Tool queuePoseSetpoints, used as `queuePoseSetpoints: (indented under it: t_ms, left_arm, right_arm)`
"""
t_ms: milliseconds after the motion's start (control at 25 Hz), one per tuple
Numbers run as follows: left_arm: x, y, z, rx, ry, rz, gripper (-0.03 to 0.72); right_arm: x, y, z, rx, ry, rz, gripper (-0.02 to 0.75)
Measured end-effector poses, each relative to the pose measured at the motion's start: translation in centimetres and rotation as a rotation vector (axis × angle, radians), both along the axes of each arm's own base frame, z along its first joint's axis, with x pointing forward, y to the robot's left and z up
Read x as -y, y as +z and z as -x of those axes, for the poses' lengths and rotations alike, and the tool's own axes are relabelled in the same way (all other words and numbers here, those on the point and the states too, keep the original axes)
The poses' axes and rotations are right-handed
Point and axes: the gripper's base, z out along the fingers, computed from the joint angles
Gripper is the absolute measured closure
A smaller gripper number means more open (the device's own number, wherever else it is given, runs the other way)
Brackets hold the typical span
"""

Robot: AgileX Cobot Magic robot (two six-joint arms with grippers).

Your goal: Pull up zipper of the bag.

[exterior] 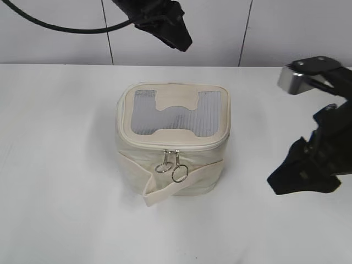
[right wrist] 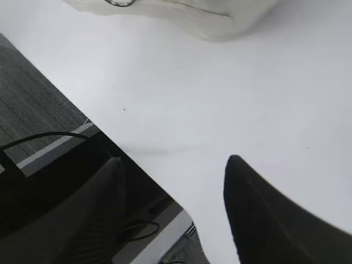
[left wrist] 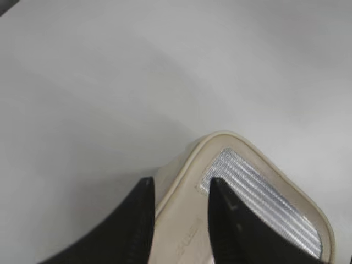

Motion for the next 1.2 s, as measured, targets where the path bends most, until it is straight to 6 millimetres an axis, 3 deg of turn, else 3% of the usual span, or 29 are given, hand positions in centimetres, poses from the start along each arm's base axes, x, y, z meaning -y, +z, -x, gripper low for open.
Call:
queuePoseSetpoints:
  t_ms: [240,400,560,760,960,1200]
  left_arm:
    - [-3.6,2.2,3.9,0.005,0.184,-0.068,0.448]
    - [-7.9,3.7,9.0,0.061,0.355,-0.084,0.449]
    - [-13.2,4.8,16.3,0.129,0.483,-0.072,0.449]
    - [-19.5,5.7,26.2,0.233,0.607,0.063,0.449]
    - [-23.9,4.3,32.5,0.306,0.691,0.103,0.449]
    - [-26.2,-0.2,35.9,0.331,0.713,0.096,0.449]
  right_arm:
    - [4.1,1.2,0.3,-0.093,-0.177,-0.014,0.283]
    - [5.1,1.6,0.9,-0.130,-0.212,0.000,0.283]
    - [5.7,3.0,2.3,-0.084,-0.208,0.023,0.281]
    - [7.0,5.8,5.6,0.041,-0.237,0.034,0.285]
    - [8.0,8.4,10.1,0.227,-0.269,-0.041,0.303]
    - [9.1,6.1,14.6,0.354,-0.286,-0.075,0.305]
